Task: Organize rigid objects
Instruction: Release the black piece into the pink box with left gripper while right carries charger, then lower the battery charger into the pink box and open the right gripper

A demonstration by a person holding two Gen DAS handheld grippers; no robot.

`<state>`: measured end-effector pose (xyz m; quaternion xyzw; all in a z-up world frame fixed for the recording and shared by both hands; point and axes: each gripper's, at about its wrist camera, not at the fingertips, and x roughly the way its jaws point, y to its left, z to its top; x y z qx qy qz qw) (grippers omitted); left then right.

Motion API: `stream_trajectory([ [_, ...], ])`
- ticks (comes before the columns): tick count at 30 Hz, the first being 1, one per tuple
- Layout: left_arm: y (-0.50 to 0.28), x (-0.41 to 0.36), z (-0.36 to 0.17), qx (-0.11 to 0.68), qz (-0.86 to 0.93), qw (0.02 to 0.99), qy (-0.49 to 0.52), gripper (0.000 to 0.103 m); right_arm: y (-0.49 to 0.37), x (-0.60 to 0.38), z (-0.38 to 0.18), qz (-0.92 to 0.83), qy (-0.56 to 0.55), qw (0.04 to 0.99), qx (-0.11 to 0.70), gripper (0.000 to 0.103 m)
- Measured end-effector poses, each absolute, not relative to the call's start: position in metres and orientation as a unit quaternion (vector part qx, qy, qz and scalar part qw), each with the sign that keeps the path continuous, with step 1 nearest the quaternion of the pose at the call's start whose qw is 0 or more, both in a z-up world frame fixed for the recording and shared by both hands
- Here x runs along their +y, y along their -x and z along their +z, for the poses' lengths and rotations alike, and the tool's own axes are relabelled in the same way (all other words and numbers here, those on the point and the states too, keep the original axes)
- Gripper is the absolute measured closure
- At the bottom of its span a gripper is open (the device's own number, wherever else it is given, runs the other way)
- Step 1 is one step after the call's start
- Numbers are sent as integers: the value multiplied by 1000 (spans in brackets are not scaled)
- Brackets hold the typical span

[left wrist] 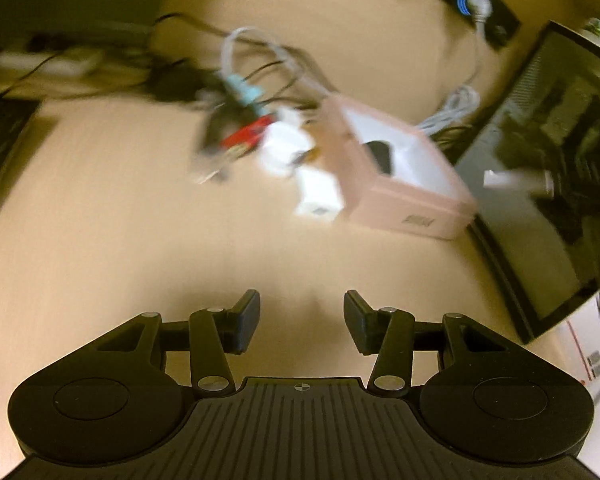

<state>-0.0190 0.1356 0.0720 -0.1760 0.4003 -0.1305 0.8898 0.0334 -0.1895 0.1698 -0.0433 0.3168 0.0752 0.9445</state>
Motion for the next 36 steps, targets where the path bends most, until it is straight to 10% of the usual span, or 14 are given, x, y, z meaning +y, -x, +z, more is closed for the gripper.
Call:
stream_trajectory([
  [5, 44, 148, 82, 404, -93, 894, 173, 52, -114, -178, 162, 56, 31, 954, 293, 40],
  [36, -8, 97, 71, 432, -108, 885, 135, 52, -55, -178, 81, 163, 43, 931, 324, 41],
])
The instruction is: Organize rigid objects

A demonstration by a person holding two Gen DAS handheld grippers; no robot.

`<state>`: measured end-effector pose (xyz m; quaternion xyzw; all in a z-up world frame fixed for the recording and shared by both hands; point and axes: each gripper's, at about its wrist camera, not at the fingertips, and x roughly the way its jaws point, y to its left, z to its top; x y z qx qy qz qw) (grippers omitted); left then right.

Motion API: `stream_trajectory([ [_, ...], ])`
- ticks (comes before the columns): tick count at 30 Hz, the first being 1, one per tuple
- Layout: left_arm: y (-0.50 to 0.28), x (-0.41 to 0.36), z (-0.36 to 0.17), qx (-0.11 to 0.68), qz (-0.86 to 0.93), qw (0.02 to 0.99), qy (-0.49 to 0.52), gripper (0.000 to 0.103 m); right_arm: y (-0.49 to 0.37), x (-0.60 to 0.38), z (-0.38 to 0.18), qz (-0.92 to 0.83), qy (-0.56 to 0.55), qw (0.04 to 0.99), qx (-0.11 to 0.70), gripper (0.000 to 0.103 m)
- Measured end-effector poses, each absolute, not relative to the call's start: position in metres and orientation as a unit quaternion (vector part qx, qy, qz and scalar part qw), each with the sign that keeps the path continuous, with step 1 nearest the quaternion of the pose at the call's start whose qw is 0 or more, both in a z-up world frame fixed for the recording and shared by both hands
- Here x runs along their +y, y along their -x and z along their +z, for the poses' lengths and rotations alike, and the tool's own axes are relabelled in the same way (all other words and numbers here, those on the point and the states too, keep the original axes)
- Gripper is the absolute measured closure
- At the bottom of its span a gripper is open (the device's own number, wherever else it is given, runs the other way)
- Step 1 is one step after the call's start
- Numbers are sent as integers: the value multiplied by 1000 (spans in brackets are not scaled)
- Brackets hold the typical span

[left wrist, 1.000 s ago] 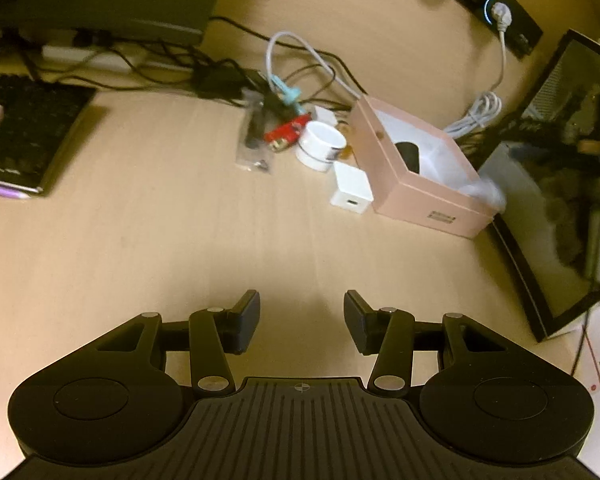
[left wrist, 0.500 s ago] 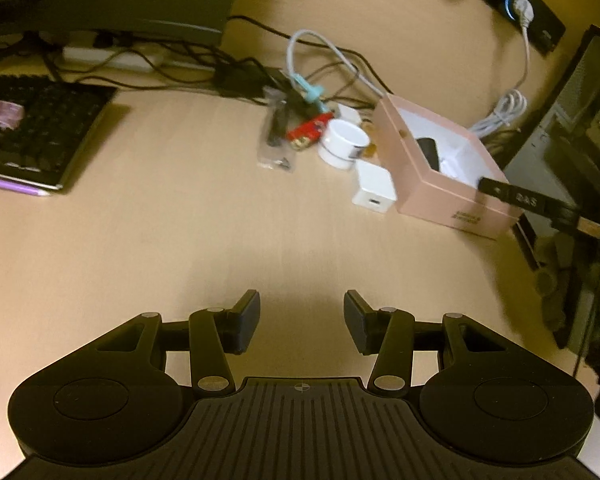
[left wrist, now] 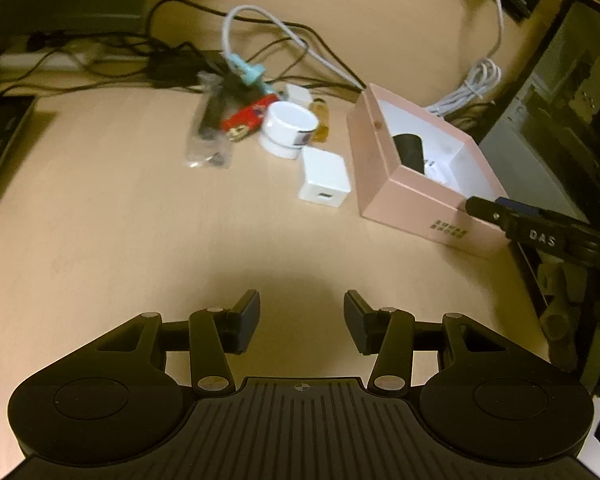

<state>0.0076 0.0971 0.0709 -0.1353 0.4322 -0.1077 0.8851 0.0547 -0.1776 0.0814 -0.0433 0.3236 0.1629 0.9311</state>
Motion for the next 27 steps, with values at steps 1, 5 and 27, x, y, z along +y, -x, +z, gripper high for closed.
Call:
stream_trajectory([
  [1, -12, 94, 72, 430, -111, 886, 130, 52, -53, -179, 82, 160, 46, 931, 324, 41],
  [5, -42, 83, 80, 409, -103, 900, 111, 52, -42, -184, 95, 135, 53, 941, 306, 41],
  [27, -107, 78, 73, 414, -103, 901, 80, 52, -125, -190, 62, 97, 114, 934, 324, 41],
])
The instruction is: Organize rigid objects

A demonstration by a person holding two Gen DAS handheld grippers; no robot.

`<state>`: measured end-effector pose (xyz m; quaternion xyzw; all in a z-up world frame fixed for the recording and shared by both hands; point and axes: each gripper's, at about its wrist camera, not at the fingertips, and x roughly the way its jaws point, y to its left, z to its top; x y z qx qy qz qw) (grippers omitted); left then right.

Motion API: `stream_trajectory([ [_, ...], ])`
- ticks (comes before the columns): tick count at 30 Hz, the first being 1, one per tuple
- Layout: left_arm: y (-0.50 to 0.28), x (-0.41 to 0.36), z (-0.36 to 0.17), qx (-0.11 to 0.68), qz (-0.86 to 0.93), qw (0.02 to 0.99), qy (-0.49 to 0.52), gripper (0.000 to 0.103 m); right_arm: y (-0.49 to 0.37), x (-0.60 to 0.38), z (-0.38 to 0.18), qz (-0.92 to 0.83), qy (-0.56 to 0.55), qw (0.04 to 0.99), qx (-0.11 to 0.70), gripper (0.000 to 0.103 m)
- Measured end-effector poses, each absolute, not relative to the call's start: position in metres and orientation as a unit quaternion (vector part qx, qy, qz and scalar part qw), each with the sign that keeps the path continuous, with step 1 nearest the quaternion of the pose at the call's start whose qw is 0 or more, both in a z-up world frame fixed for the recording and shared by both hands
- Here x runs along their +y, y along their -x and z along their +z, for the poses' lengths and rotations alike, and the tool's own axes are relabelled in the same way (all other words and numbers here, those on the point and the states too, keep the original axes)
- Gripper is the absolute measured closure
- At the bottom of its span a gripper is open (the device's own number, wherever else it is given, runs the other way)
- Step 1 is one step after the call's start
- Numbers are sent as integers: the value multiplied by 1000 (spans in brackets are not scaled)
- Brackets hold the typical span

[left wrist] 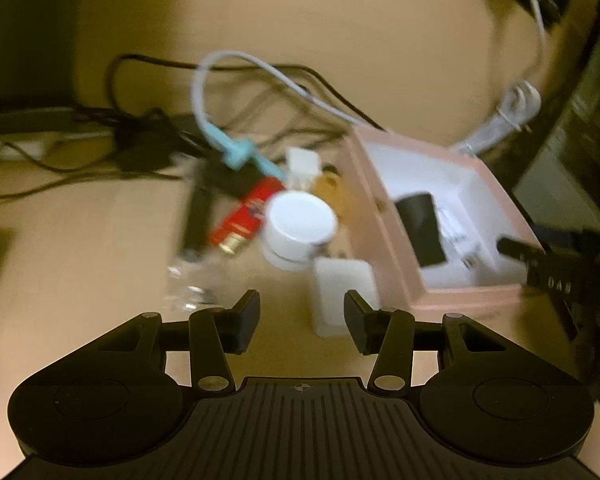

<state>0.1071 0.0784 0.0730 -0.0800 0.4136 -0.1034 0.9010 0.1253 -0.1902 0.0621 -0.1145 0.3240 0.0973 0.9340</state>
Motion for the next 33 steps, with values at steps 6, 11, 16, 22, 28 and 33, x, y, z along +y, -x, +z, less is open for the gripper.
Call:
stream_trajectory([
  [6, -112, 57, 61, 407, -113, 905, 57, 52, -100, -200, 80, 97, 83, 941, 313, 41],
  [11, -126, 74, 68, 366, -67, 922, 108, 52, -67, -206, 91, 103, 69, 942, 311, 41],
  [16, -162, 65, 68, 372, -64, 922, 89, 52, -44, -207, 92, 109, 48, 937, 328, 41],
  [22, -183, 48, 61, 380, -49, 923, 36, 46, -28, -193, 86, 124, 64, 929, 344, 41],
  [28, -154, 62, 61, 385, -53, 920, 42, 46, -16, -179, 83, 154, 70, 921, 350, 41],
  [33, -95, 97, 58, 393, -53, 913, 98, 46, -11, -160, 84, 201, 75, 914, 345, 41],
])
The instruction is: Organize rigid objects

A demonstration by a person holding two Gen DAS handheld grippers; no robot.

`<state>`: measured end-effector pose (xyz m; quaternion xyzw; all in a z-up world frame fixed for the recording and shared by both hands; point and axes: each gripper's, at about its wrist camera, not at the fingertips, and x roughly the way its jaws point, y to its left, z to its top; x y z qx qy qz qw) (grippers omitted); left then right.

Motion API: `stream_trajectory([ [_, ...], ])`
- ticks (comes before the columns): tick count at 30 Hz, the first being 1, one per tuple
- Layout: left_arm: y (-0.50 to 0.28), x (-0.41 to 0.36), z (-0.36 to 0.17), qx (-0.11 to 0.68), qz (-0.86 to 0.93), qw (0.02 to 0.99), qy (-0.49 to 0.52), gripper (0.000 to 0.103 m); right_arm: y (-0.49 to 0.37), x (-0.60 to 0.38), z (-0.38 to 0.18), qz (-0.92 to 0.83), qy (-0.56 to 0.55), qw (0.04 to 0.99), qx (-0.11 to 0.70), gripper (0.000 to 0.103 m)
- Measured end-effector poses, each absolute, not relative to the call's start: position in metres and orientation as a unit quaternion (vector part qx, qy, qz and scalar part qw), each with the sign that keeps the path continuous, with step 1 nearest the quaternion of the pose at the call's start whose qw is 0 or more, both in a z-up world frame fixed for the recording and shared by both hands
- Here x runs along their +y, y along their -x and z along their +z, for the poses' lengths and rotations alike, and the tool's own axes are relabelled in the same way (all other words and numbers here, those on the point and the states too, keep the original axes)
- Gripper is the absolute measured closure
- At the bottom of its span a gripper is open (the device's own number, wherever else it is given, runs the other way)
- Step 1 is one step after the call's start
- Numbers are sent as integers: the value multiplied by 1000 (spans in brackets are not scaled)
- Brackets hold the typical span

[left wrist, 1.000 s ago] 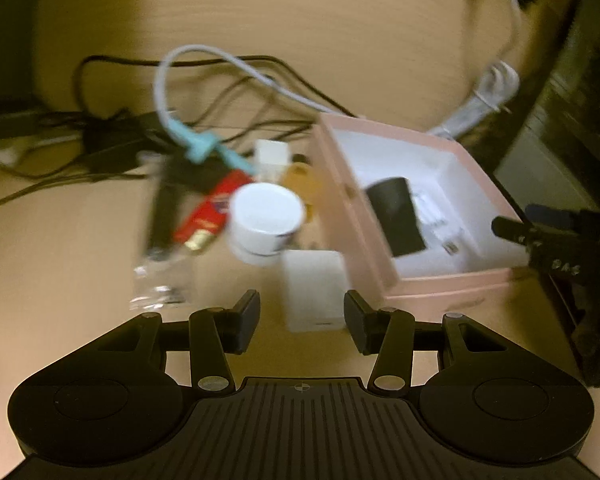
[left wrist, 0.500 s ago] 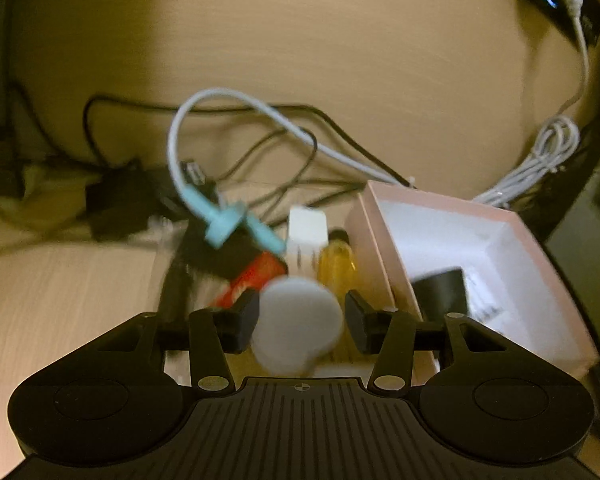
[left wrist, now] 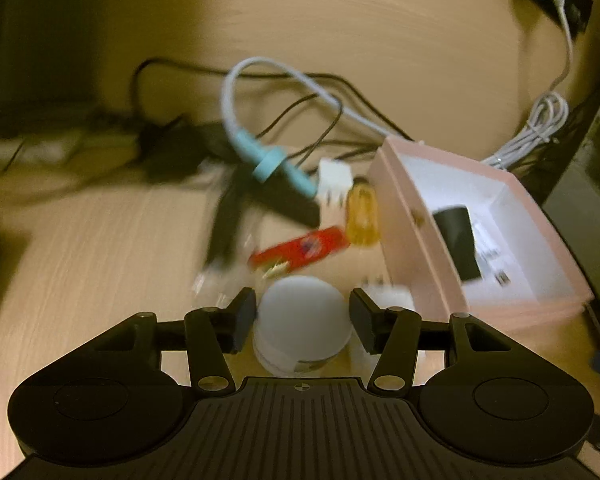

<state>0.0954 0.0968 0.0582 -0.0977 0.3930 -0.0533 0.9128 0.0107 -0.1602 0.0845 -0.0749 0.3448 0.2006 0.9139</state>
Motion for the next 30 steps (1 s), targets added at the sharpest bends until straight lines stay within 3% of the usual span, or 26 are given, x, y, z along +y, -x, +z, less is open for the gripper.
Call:
stream_trajectory([
  [7, -13, 154, 64, 385, 12, 901, 199, 49, -7, -104, 77, 307, 98, 888, 329, 39],
  [15, 59, 183, 70, 395, 38, 888, 233, 49, -24, -22, 35, 361, 181, 869, 286, 39],
  [21, 89, 190, 74, 390, 52, 891, 225, 49, -51, -2, 18, 369, 152, 863, 310, 39],
  [22, 91, 192, 73, 390, 54, 890, 229, 49, -55, 1, 17, 372, 148, 862, 312, 40],
  [23, 93, 194, 72, 388, 56, 890, 233, 49, -59, 4, 15, 375, 148, 860, 313, 49],
  [24, 95, 196, 71, 383, 57, 891, 236, 49, -59, 5, 17, 376, 153, 858, 315, 49],
  [30, 98, 197, 68, 339, 36, 903, 262, 49, -44, -4, 55, 387, 215, 806, 391, 49],
])
